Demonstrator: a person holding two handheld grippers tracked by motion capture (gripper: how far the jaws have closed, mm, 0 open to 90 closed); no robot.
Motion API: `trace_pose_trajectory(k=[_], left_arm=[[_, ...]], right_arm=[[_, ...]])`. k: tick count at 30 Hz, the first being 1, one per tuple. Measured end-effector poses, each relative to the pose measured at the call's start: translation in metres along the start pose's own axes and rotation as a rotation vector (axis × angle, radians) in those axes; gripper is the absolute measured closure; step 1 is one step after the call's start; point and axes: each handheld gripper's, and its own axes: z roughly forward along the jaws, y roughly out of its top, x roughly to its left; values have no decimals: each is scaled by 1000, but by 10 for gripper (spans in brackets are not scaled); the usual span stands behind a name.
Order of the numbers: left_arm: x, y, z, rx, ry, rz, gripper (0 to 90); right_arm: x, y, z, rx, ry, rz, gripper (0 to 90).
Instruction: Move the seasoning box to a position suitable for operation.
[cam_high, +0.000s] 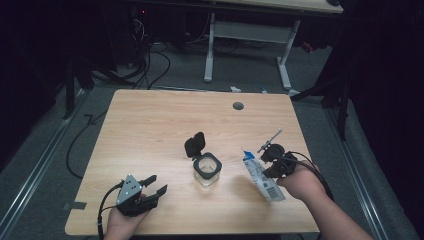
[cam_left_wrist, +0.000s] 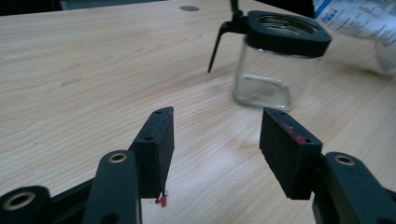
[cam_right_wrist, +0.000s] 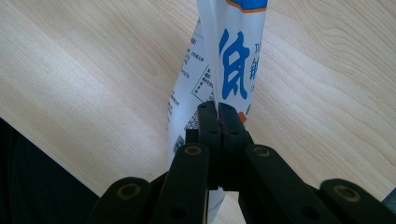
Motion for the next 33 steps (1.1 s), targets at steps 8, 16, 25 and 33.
trace_pose_trajectory(k=[8,16,25,33], left_arm=[[-32,5,13,-17,-89,41,431],[-65,9,34,-4,-160,93,402],[-95,13,56,2,-225,120,370],[-117,18,77,-14,-282,148,324]], right_arm=[[5,1,-13,-16,1,-11,900],[15,2,-15,-33,26,-19,900],[27,10,-18,-22,43,-52,900],[34,16,-23,-11,40,-64,900]])
